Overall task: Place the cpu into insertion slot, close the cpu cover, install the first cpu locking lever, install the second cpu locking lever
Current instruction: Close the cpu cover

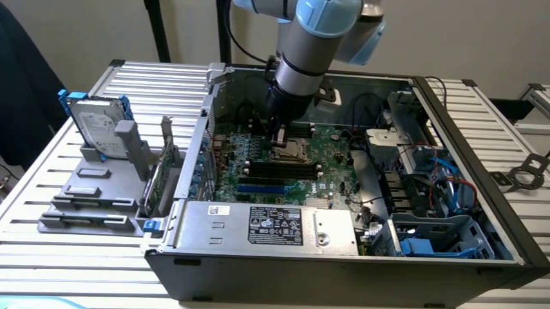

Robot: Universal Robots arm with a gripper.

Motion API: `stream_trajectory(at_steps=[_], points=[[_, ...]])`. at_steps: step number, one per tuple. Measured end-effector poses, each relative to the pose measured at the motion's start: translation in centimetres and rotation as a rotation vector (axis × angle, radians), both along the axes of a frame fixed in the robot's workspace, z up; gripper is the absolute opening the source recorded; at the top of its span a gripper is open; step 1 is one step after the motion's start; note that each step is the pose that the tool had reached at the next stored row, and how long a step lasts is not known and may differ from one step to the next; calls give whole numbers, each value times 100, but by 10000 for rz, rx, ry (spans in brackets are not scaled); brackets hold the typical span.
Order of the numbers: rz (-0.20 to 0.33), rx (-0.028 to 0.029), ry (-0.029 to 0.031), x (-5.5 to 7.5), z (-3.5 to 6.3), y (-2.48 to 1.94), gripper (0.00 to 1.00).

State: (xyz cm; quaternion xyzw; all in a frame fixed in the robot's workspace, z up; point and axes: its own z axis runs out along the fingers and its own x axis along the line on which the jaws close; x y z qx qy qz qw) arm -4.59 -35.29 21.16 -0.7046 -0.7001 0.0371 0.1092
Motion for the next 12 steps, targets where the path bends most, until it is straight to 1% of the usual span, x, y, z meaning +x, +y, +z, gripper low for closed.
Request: stream_trajectory(at_steps=[2, 4, 6, 12], points=[[0, 0, 17, -31, 9, -24, 11], [0, 4, 41, -68, 23, -35, 11], [0, 15, 63, -105, 47, -36, 11], [0, 21, 78, -210, 127, -36, 11]])
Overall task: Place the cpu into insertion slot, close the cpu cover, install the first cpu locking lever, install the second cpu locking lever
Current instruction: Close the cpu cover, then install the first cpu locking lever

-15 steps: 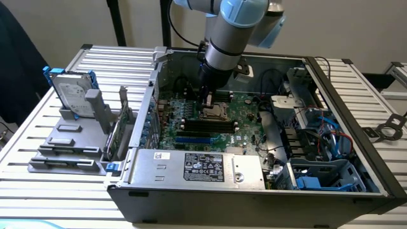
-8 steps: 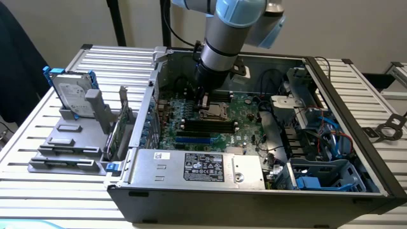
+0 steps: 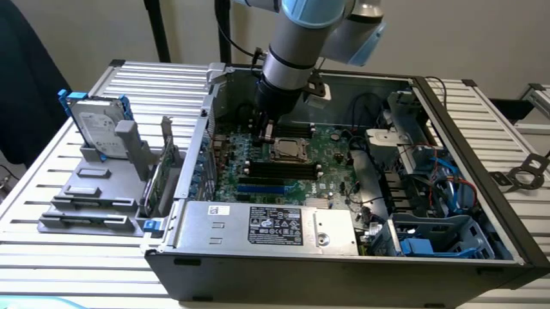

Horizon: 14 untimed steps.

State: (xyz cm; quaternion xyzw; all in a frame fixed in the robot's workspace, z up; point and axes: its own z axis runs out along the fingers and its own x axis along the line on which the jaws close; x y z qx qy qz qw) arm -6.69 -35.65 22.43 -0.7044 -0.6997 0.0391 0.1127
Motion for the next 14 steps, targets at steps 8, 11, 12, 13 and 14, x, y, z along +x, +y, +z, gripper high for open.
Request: stream_trajectory(at_steps=[8, 11, 12, 13, 14], points=[[1, -2, 2, -3, 0, 0, 11], [1, -2, 2, -3, 0, 0, 11], [1, -2, 2, -4, 0, 0, 11], [-1, -3, 2, -9, 0, 0, 11], [-1, -2, 2, -11, 0, 0, 11]])
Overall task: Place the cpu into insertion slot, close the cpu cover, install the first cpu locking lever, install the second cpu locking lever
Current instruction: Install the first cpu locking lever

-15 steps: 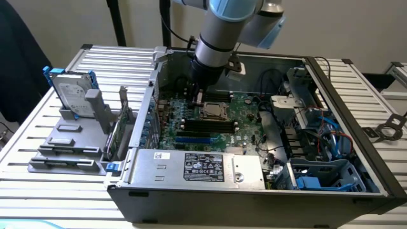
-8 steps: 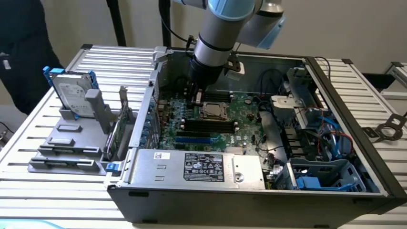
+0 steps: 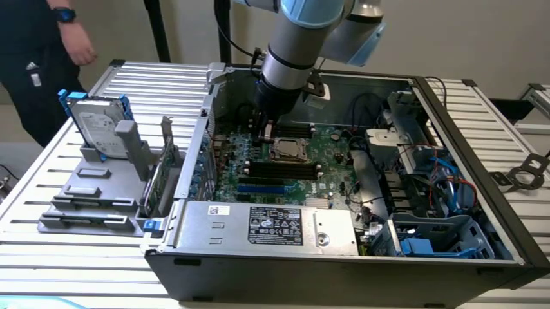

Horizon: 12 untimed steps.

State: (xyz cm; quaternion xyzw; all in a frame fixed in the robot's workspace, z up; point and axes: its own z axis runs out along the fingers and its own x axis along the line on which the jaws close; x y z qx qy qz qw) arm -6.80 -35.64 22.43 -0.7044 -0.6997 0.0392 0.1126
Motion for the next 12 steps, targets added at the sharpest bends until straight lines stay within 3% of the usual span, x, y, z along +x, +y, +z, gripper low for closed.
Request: stream_trajectory(at_steps=[3, 7, 12], points=[[-2, 6, 0, -15, 23, -1, 11], [-27, 48, 1, -41, 134, -10, 11], [-163, 117, 3, -68, 202, -24, 11]])
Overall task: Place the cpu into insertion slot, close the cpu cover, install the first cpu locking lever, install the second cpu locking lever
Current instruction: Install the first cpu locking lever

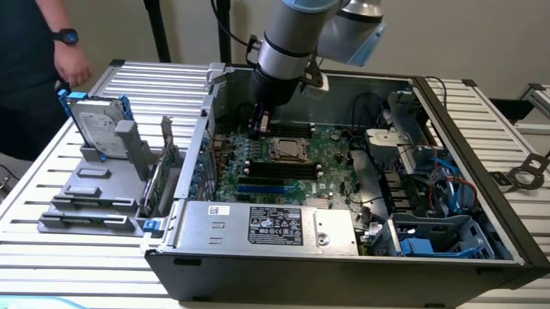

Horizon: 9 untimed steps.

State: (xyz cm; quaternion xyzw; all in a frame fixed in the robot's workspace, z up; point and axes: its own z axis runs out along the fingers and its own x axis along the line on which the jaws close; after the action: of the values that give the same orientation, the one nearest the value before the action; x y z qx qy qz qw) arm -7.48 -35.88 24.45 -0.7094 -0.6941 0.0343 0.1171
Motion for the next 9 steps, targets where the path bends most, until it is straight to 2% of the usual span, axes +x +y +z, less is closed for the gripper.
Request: stream_trajectory(at_steps=[3, 9], points=[[-255, 33, 0, -5, 22, 0, 11], [-868, 38, -1, -8, 37, 0, 11]])
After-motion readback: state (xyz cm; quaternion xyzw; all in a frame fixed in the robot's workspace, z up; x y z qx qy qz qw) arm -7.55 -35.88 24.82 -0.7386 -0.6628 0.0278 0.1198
